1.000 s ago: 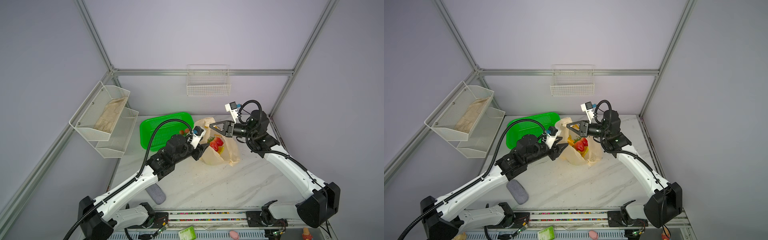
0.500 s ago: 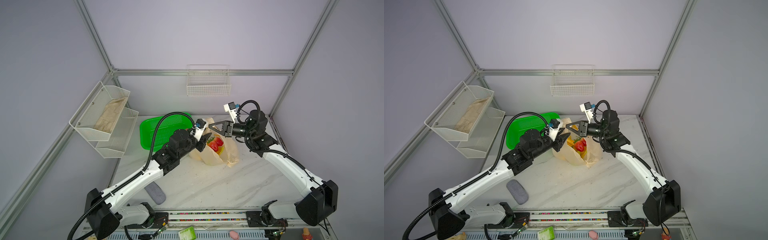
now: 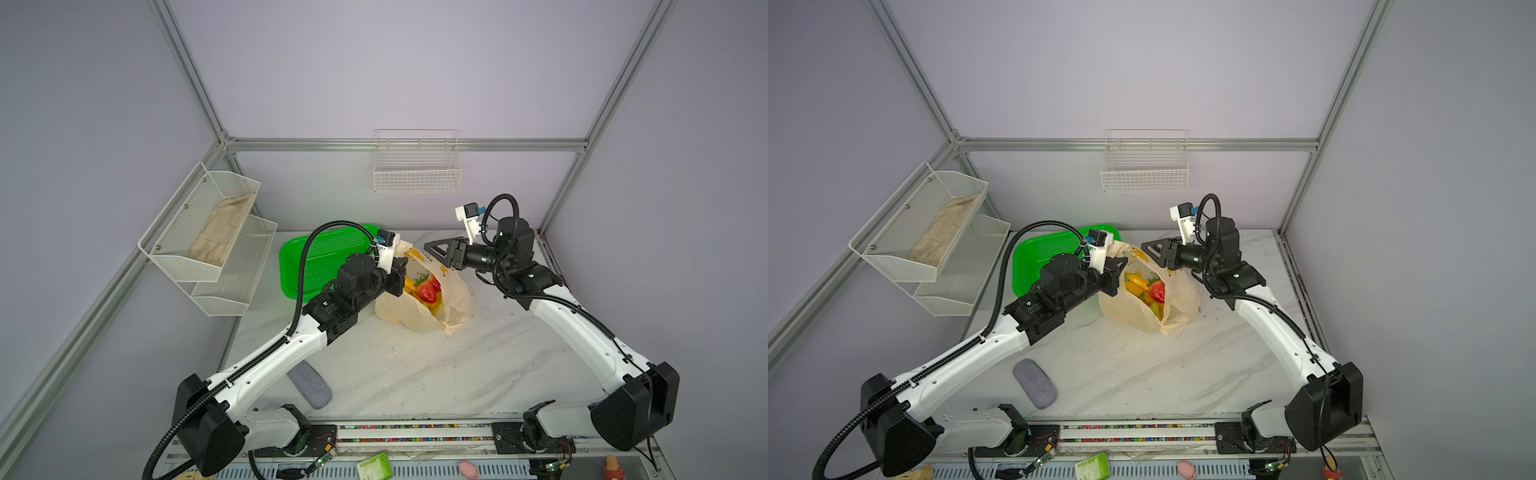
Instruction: Place the fake fruits into the plastic bag and tie a complex knot
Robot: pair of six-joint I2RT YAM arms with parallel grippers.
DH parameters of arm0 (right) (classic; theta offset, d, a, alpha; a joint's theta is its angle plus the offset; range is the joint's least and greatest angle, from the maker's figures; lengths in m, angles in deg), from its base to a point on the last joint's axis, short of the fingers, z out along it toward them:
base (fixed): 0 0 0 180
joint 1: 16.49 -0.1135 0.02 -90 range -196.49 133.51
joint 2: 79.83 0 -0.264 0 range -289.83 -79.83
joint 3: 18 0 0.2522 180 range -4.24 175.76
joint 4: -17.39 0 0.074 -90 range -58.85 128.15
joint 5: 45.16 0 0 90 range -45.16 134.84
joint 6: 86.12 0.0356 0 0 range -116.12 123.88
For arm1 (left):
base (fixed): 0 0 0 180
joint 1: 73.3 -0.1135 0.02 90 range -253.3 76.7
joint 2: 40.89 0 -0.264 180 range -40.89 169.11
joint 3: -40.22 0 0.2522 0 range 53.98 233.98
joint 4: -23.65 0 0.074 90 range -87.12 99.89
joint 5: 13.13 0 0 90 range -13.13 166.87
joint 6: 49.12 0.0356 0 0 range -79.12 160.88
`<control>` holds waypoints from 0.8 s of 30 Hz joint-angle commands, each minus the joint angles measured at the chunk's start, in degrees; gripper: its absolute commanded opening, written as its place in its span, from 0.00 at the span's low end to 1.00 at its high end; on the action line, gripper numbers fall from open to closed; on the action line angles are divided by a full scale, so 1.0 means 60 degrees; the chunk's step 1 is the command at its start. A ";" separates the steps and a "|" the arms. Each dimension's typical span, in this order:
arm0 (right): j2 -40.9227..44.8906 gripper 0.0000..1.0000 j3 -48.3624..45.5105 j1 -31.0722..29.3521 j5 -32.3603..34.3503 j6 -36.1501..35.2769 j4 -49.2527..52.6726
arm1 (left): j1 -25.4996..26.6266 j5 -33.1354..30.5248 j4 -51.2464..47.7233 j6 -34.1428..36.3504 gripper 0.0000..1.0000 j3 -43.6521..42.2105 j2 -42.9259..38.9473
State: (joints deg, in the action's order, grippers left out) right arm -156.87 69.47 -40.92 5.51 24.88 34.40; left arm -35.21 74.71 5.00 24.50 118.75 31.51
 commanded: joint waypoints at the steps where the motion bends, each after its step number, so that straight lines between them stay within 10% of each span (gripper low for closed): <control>1: 0.0793 0.53 0.0148 -0.0211 0.1522 -0.2331 0.1349 | -0.0561 0.0637 -0.0187 -0.1850 0.00 0.0275 -0.0476; 24: 0.1301 0.80 0.0970 -0.4080 0.4449 -0.4552 0.6814 | -0.2071 0.2467 -0.0810 -0.2690 0.00 0.1524 0.0714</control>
State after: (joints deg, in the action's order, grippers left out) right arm -149.87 73.38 -63.65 28.09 -0.83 69.28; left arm -47.32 87.85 -1.05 8.61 121.26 36.34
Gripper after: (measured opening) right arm 0.792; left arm 0.047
